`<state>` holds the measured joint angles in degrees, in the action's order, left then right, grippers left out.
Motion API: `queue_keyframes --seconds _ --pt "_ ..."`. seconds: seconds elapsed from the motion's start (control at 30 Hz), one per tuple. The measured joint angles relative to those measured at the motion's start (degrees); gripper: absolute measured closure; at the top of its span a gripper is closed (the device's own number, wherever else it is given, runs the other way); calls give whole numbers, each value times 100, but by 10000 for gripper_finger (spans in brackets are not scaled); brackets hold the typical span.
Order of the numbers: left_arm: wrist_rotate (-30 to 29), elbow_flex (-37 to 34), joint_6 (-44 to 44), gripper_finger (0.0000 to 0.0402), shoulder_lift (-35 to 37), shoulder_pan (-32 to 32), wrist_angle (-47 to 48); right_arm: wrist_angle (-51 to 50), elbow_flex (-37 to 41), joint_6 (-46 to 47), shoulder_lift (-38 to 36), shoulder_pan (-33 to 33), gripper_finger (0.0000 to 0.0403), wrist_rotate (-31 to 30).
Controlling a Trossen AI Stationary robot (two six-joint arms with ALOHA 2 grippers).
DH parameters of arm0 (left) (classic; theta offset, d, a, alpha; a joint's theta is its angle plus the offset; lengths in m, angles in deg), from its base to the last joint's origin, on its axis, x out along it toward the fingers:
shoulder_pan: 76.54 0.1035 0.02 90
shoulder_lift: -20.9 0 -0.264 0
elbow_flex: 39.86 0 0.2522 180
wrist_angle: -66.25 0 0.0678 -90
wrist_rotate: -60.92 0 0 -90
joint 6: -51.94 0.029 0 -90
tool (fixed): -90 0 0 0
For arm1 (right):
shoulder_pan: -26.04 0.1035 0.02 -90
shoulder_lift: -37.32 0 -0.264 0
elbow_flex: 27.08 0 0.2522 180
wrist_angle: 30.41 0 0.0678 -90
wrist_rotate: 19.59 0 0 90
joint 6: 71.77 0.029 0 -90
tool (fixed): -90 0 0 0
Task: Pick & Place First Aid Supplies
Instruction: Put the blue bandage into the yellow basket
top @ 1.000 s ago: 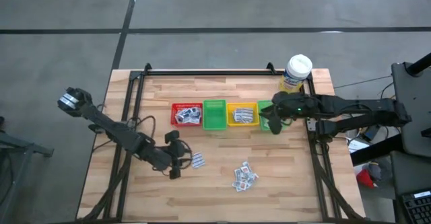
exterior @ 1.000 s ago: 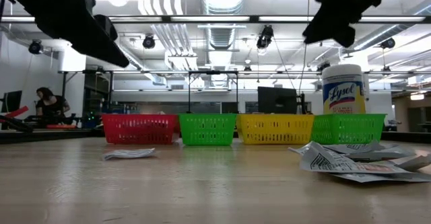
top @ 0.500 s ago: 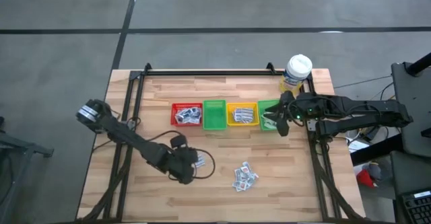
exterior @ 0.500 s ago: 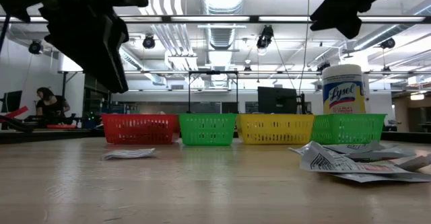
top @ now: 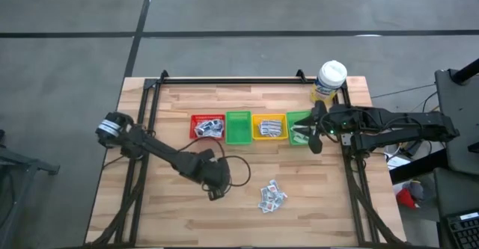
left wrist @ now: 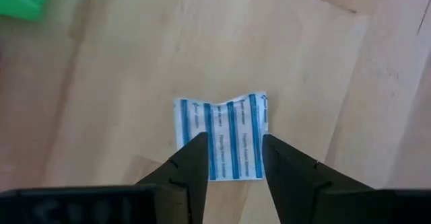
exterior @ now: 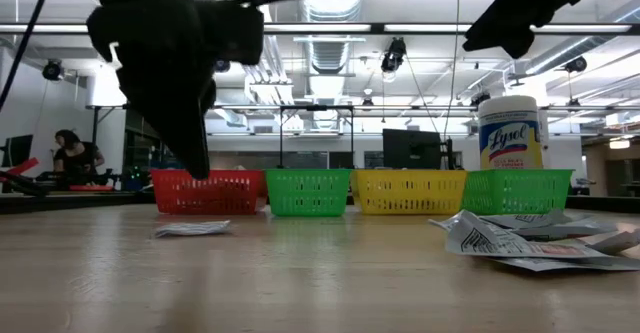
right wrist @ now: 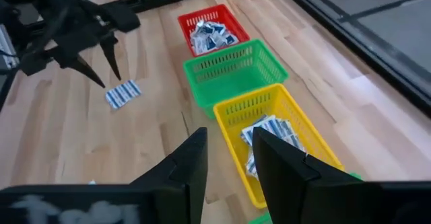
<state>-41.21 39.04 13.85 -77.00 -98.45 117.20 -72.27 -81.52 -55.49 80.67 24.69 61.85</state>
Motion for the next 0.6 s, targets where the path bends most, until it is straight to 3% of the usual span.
queue_keyframes --seconds 0.27,0.6 --pt "391 -11 -93 266 -304 213 -11 18 159 -146 -241 0 305 -2" --pt "-124 -15 -122 266 -252 292 129 100 570 63 -404 1 323 -2"
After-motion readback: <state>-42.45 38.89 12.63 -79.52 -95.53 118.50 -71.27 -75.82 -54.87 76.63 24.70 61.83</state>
